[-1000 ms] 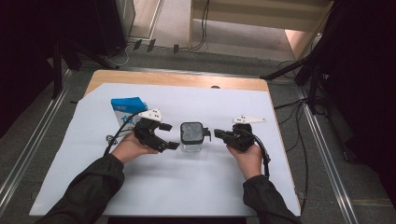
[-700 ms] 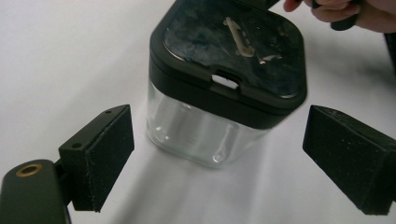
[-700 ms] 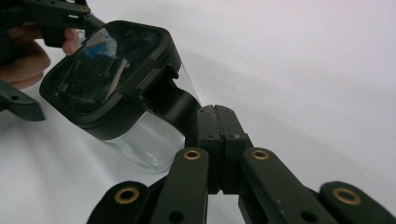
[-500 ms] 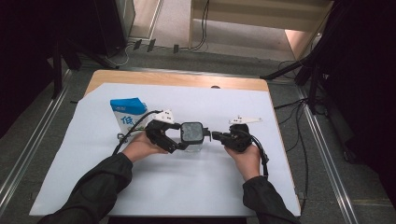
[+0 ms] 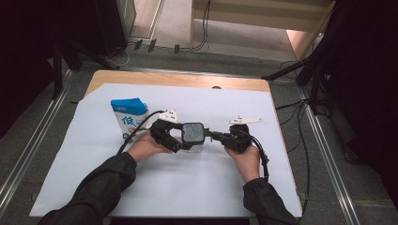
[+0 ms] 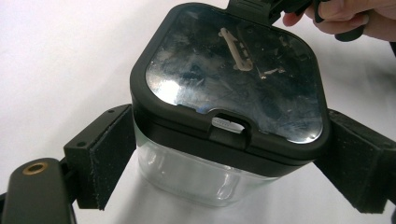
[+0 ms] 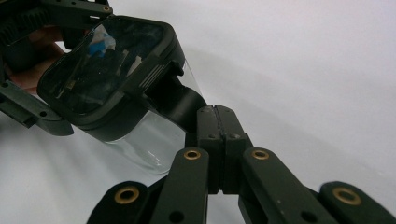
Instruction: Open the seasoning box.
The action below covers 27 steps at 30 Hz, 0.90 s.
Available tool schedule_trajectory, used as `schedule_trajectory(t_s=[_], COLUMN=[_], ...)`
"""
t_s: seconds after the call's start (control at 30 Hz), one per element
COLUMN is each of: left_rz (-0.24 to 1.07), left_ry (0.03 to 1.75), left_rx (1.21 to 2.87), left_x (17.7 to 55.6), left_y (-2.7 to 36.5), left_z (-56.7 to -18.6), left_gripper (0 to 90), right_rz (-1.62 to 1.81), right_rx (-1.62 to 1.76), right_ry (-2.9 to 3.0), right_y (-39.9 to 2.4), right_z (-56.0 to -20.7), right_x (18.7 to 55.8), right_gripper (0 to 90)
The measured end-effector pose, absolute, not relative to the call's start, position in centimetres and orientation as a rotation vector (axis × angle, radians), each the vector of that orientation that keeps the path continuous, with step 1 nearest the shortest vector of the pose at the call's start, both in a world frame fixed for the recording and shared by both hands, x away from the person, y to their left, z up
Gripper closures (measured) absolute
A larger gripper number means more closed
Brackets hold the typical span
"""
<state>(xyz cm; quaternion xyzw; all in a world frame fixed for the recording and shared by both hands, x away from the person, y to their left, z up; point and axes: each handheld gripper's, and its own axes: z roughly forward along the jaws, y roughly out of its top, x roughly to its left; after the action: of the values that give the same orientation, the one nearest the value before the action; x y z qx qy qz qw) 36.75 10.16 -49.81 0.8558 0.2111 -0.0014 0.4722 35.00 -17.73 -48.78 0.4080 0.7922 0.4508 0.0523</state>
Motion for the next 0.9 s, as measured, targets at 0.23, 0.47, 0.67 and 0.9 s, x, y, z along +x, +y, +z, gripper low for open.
schedule_trajectory(t_s=[0.23,0.47,0.67,0.9], left_rz=[0.009,0.026,0.032,0.03], left_ry=[0.51,0.503,0.474,0.483], left_rx=[2.111,2.122,2.142,2.147], left_x=[36.8,36.7,36.7,36.6], left_y=[9.8,9.8,10.1,10.2], left_z=[-49.6,-49.4,-48.9,-48.4], left_gripper=[10.8,11.3,13.1,14.0], right_rz=[1.369,1.368,1.366,1.361], right_rx=[1.254,1.251,1.247,1.242], right_ry=[2.409,2.418,2.417,2.418], right_y=[-17.7,-17.8,-17.8,-17.8], right_z=[-48.8,-48.8,-48.8,-48.8], right_x=[34.9,35.0,34.9,34.9], right_gripper=[90.0,90.0,90.0,90.0])
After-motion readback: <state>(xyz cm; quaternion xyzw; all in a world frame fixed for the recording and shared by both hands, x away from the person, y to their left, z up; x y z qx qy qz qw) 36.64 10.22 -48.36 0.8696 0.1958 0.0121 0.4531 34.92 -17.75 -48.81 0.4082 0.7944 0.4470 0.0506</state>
